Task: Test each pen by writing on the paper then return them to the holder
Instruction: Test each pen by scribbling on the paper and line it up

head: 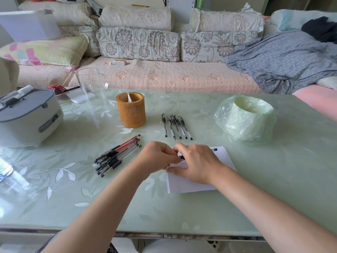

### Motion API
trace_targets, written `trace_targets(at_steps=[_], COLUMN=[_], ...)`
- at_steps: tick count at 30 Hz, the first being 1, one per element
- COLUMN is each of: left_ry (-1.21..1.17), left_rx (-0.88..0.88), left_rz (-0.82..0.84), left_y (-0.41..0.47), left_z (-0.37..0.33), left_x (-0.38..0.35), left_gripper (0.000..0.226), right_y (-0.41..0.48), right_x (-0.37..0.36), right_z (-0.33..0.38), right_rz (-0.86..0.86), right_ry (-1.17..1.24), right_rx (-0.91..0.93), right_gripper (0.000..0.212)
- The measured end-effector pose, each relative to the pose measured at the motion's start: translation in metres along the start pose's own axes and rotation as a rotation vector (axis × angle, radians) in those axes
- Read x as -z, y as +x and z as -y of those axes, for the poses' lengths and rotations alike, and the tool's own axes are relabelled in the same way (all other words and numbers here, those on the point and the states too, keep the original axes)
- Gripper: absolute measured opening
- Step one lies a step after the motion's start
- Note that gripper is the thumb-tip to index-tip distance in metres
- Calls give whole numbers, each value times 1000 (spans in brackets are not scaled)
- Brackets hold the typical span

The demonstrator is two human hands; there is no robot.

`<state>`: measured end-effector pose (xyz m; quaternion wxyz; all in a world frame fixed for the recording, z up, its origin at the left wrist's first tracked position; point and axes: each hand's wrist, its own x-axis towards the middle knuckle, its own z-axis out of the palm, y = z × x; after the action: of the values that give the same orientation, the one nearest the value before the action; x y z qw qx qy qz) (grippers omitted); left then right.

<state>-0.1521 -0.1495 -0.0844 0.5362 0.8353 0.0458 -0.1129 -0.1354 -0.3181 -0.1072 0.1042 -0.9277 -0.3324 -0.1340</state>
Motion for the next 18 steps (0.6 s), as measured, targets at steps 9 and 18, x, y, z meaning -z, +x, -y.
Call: trace_targets(at_steps=[9,18], left_ry=[199,808], left_rx=[-245,-64], left_rz=[-287,-457], left_y=[33,31], left_z=[18,44], left_x=[37,67], left_gripper=[7,22], right_y=[12,29], right_x=[-3,3], right_z=[-12,-28], right_rz=[57,-41], right_ry=[192,138], right_rx=[-185,-445], right_gripper=[26,13])
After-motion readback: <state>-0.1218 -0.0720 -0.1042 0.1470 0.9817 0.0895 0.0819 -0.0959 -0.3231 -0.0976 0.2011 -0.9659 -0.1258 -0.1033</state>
